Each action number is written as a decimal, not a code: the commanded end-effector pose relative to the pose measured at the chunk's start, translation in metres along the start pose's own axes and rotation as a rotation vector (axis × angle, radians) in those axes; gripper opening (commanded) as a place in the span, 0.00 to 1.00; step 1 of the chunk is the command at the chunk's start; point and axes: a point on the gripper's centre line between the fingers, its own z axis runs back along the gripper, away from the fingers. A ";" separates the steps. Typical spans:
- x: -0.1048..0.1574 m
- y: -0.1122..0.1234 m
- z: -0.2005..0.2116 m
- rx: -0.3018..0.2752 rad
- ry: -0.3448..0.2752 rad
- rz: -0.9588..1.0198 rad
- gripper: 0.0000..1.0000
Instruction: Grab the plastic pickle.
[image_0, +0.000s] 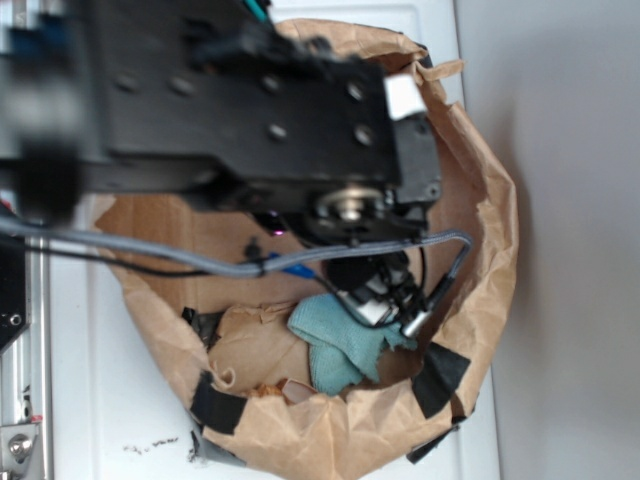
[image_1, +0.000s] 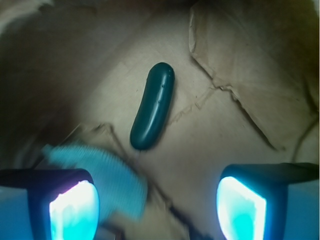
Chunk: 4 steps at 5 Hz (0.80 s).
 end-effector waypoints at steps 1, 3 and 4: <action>0.019 0.015 -0.040 -0.020 -0.171 -0.009 1.00; 0.021 0.000 -0.071 0.030 -0.228 -0.007 0.03; 0.016 0.003 -0.057 0.018 -0.203 -0.026 0.00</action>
